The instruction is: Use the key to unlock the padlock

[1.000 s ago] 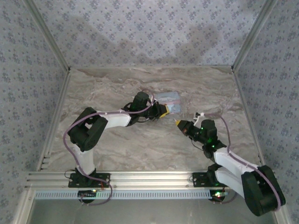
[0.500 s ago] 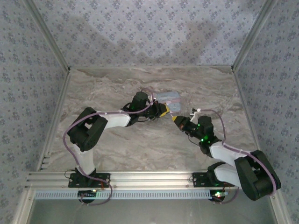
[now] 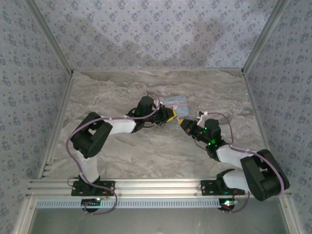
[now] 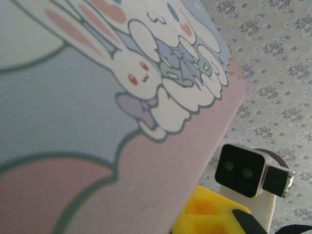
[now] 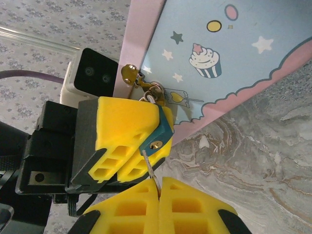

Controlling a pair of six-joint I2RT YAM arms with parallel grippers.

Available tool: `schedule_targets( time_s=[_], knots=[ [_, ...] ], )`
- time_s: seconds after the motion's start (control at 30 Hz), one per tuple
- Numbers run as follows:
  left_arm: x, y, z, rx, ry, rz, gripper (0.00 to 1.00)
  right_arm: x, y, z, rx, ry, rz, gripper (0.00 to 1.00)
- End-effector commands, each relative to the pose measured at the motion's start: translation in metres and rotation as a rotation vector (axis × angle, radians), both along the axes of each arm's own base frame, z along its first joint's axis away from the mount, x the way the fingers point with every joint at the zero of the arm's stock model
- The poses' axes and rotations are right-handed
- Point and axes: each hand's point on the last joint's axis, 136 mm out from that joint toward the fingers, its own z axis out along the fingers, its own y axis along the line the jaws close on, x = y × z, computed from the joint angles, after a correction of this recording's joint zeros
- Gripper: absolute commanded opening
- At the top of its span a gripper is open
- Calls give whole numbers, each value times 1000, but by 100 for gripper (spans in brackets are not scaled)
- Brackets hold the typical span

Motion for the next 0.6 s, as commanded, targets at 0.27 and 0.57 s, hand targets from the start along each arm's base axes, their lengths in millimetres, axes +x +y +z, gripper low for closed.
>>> schedule_targets(
  time_s=[0.27, 0.57],
  knots=[
    [-3, -1, 43, -97, -89, -23, 0, 7, 8, 15, 33, -40, 14, 0],
    [-3, -1, 43, -101, -94, -22, 0, 6, 11, 13, 30, -33, 25, 0]
  ],
)
